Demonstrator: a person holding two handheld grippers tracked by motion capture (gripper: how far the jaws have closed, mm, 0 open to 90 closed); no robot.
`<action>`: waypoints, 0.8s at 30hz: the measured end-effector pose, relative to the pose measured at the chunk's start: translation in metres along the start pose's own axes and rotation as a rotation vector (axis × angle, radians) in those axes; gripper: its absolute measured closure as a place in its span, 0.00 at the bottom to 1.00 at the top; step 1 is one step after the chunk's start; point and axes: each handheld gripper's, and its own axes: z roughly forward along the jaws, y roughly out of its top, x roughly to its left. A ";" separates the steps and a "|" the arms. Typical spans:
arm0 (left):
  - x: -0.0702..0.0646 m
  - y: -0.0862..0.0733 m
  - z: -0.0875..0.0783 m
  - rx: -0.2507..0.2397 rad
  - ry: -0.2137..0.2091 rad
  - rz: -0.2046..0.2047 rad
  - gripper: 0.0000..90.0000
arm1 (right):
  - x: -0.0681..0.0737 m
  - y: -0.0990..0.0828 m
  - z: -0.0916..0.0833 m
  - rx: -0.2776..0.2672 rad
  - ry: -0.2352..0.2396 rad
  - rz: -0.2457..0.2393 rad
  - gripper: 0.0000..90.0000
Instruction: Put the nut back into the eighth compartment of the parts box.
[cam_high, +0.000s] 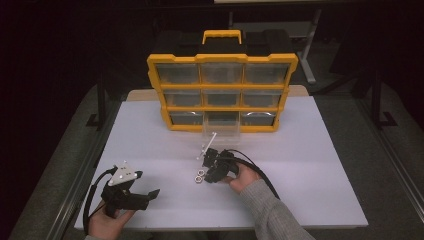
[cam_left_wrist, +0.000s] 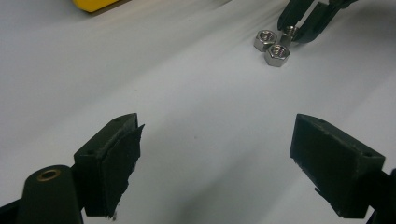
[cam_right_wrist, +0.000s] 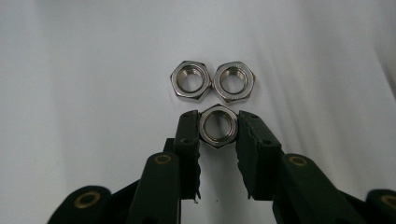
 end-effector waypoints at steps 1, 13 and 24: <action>0.000 0.000 0.000 -0.001 0.000 0.000 0.17 | 0.000 0.000 -0.003 -0.005 0.004 0.001 0.77; -0.001 0.000 0.000 -0.010 0.002 -0.007 0.18 | -0.012 -0.001 -0.037 -0.090 0.048 -0.014 0.77; 0.000 0.000 -0.001 -0.014 -0.002 -0.010 0.19 | -0.021 0.014 -0.081 -0.131 0.030 -0.030 0.77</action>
